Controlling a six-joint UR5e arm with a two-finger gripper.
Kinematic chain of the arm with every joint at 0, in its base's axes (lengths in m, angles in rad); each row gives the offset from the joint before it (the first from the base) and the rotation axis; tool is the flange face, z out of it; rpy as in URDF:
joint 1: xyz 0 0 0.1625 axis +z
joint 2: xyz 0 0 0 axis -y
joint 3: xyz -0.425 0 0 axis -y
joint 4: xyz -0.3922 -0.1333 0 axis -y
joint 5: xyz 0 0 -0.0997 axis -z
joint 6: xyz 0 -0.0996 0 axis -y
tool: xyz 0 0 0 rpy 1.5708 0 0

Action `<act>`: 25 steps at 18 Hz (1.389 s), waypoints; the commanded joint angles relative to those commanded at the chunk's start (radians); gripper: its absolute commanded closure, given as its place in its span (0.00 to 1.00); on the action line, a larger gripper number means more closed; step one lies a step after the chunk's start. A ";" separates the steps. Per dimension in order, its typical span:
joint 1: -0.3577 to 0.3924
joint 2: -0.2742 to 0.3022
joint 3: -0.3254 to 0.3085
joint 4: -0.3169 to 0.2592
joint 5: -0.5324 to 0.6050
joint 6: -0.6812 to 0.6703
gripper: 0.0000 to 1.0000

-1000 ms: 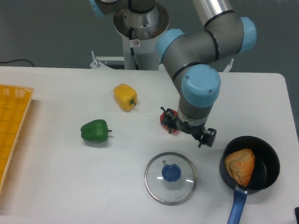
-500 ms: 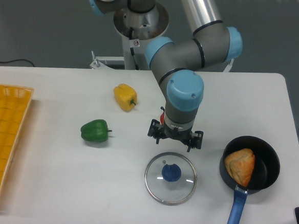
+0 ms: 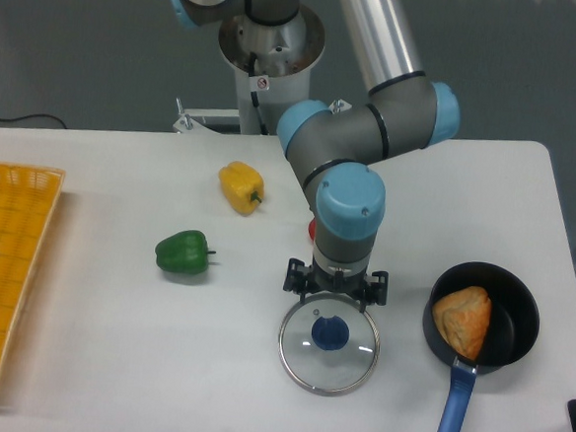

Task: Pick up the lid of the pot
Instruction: 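Lower the open gripper around the blue knob of the glass lid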

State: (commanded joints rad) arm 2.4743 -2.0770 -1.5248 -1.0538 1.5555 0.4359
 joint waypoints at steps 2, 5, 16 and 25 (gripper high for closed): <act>-0.008 -0.011 0.008 0.000 0.003 -0.026 0.00; -0.015 -0.026 0.011 0.009 0.005 -0.066 0.00; -0.028 -0.045 0.008 0.035 0.012 -0.103 0.00; -0.028 -0.071 0.011 0.058 0.034 -0.108 0.00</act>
State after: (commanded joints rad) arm 2.4467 -2.1476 -1.5141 -0.9956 1.5892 0.3283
